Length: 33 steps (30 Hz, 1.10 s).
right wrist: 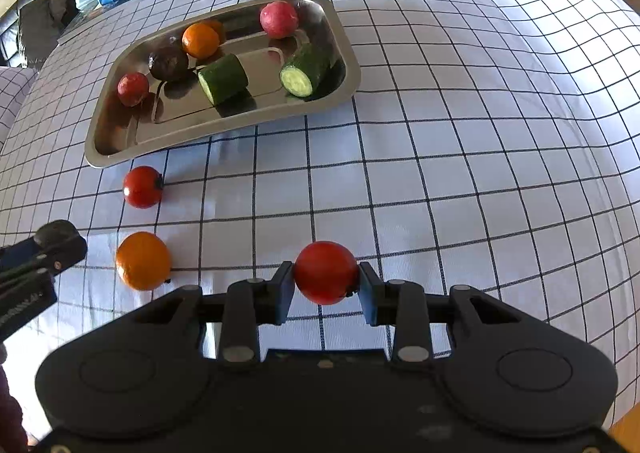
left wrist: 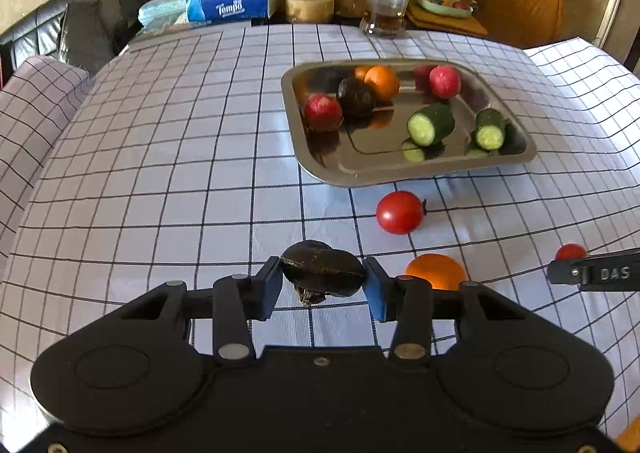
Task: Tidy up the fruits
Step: 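Carry the dark fruit and cherry tomato over the tray with both tools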
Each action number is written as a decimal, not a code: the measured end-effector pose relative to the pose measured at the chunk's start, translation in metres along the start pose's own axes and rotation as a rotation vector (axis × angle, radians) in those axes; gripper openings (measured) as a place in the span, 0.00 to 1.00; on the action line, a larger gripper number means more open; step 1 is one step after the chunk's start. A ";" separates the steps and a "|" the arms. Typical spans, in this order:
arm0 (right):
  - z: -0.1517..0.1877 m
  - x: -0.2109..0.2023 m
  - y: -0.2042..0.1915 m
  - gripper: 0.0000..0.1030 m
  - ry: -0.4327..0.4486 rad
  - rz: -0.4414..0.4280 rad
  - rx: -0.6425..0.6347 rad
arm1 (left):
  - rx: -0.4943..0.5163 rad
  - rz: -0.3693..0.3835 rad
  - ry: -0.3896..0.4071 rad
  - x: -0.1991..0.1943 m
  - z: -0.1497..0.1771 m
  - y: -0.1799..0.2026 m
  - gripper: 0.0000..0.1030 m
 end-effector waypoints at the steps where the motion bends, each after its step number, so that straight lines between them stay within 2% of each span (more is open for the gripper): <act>1: 0.000 0.000 -0.001 0.34 0.001 -0.003 -0.001 | -0.001 -0.001 0.003 -0.003 0.000 0.000 0.51; 10: -0.008 -0.014 -0.005 0.34 0.049 -0.028 -0.016 | -0.007 -0.001 0.052 -0.030 -0.013 0.003 0.51; 21: -0.048 -0.042 0.007 0.34 0.154 -0.064 0.002 | 0.008 -0.012 0.107 -0.034 -0.053 0.026 0.51; 28: -0.076 -0.042 0.018 0.34 0.179 -0.091 0.017 | -0.013 -0.034 0.067 -0.017 -0.072 0.038 0.51; 33: -0.088 -0.025 0.018 0.34 0.148 -0.108 0.014 | -0.010 -0.045 0.003 0.003 -0.077 0.042 0.51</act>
Point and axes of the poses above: each gripper's, at about its wrist camera, not at the fingertips, and x roughly the way its jaws point, y to its right, z to its underside, the point moved 2 cm from there along x, roughly the way its jaws point, and after that the axes turned 13 degrees about -x, right-handed, at the moved point
